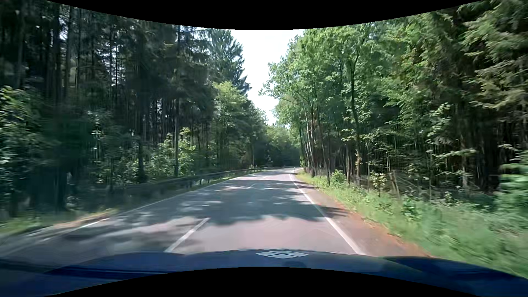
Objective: Follow the waypoints while adhering to traffic rules and regulations
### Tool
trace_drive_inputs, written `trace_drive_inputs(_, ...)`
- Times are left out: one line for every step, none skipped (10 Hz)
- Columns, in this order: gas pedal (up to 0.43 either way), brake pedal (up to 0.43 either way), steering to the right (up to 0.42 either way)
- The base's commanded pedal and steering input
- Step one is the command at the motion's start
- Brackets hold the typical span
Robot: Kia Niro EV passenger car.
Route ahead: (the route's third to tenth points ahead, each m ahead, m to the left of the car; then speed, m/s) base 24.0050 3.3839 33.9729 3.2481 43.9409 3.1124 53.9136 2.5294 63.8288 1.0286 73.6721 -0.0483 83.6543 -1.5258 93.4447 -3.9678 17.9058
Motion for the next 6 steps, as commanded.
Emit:
trace_drive_inputs(0.177, 0.000, 0.006)
trace_drive_inputs(0.177, 0.000, 0.006)
trace_drive_inputs(0.177, 0.000, 0.007)
trace_drive_inputs(0.177, 0.000, 0.007)
trace_drive_inputs(0.177, 0.000, 0.007)
trace_drive_inputs(0.177, 0.000, 0.007)
